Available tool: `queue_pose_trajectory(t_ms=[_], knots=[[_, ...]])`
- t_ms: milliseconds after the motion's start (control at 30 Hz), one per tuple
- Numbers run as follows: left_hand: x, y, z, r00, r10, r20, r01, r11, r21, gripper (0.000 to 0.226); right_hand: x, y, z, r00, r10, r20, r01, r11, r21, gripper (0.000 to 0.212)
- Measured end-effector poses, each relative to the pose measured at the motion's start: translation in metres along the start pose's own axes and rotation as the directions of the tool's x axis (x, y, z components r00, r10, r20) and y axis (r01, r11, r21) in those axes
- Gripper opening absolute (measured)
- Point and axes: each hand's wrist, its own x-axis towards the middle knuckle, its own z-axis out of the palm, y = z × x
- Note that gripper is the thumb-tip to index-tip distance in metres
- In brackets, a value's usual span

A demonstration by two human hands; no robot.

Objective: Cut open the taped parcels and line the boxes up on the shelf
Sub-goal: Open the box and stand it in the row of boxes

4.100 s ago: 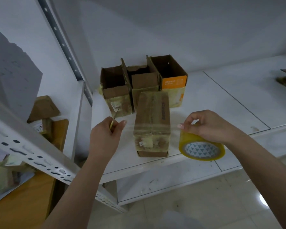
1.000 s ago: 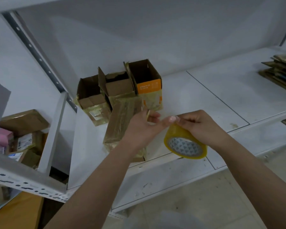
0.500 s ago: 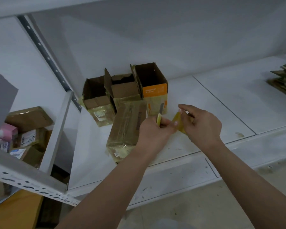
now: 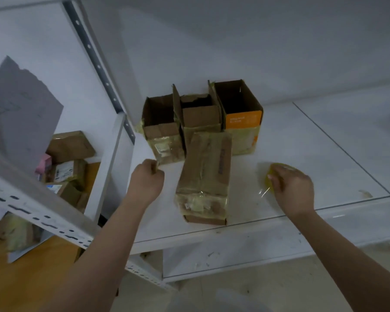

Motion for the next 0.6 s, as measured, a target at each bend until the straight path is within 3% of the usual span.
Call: queue_pose_trajectory(t_ms=[100, 167, 233, 300, 367, 433, 500, 600], knots=[[0.003, -0.039, 0.013, 0.996, -0.037, 0.079, 0.02, 0.977, 0.211, 0.027, -0.008, -0.004, 0.018, 0.989, 0.064, 0.136, -0.071, 0.996, 0.052, 0.03], [0.002, -0.055, 0.023, 0.985, -0.097, 0.146, 0.056, 0.964, 0.261, 0.028, -0.006, -0.01, 0.02, 0.979, 0.106, 0.174, -0.119, 0.991, 0.063, 0.031], [0.0, -0.066, 0.031, 0.97, -0.151, 0.189, 0.105, 0.966, 0.236, 0.03, -0.004, -0.02, 0.015, 0.984, 0.12, 0.128, -0.132, 0.988, 0.086, 0.033], [-0.003, -0.066, 0.031, 0.973, -0.155, 0.169, 0.142, 0.986, 0.087, 0.041, -0.003, -0.035, 0.004, 0.992, 0.113, 0.052, -0.12, 0.979, 0.164, 0.039], [-0.007, -0.056, 0.025, 0.999, 0.021, 0.027, -0.017, 0.99, -0.141, 0.03, -0.003, -0.059, -0.01, 0.998, 0.064, -0.014, -0.057, 0.952, 0.302, 0.037], [-0.015, -0.034, 0.014, 0.968, 0.232, -0.097, -0.252, 0.884, -0.395, 0.014, -0.005, -0.087, -0.024, 0.995, -0.054, -0.084, 0.084, 0.912, 0.402, 0.032], [-0.026, -0.017, 0.007, 0.903, 0.419, -0.091, -0.405, 0.764, -0.502, 0.011, -0.01, -0.112, -0.031, 0.981, -0.17, -0.095, 0.194, 0.882, 0.428, 0.029], [-0.038, -0.012, 0.012, 0.814, 0.579, 0.048, -0.504, 0.744, -0.439, 0.022, -0.025, -0.128, -0.03, 0.971, -0.238, -0.027, 0.232, 0.902, 0.365, 0.027]])
